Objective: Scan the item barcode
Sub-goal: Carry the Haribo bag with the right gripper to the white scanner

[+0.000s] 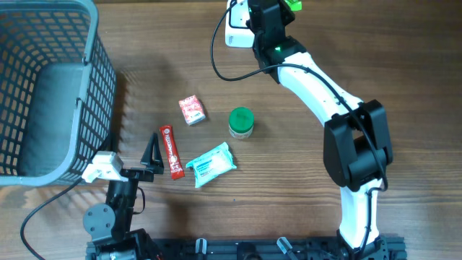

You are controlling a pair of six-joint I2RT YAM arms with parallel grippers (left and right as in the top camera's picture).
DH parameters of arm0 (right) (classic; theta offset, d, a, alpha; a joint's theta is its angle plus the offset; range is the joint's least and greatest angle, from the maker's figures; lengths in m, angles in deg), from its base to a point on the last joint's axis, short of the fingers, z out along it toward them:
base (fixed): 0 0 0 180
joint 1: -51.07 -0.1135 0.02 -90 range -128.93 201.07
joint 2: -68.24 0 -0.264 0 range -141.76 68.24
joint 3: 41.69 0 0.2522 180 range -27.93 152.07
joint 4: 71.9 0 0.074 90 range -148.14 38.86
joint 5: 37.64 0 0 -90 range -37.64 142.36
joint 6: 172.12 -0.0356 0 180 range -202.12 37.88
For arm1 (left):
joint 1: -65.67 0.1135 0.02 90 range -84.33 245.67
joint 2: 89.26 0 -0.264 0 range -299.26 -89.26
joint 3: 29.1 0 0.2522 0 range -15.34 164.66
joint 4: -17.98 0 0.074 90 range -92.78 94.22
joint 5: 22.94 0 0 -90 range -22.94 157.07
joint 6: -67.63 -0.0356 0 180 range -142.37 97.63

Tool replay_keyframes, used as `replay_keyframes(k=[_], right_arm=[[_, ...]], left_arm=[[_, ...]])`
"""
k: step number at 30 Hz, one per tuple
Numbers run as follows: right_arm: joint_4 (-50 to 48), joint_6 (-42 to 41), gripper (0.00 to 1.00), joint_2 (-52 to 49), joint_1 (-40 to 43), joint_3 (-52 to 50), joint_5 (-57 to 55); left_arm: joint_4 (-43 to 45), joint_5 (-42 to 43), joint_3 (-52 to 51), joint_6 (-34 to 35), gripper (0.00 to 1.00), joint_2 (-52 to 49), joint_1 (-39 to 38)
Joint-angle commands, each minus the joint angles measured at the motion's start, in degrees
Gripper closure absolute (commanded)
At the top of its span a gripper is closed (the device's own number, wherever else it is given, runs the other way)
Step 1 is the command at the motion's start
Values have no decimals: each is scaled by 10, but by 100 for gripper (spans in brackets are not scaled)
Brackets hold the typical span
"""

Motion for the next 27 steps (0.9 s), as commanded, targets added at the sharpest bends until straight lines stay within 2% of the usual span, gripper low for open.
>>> replay_keyframes(k=[1, 9, 14, 18, 27], right_arm=[[-18, 44, 96, -28, -5, 20, -24], [-81, 113, 96, -48, -24, 20, -33], [-128, 206, 96, -84, -35, 20, -73], [-207, 297, 96, -126, -35, 20, -133], [-247, 352, 96, -146, -34, 20, -177]], left_arm=[[-2, 5, -1, 1, 0, -11, -2], [22, 2, -1, 1, 0, -73, -2], [40, 0, -1, 1, 0, -127, -2], [62, 0, -1, 3, 0, -149, -2], [62, 1, -1, 3, 0, -153, -2]])
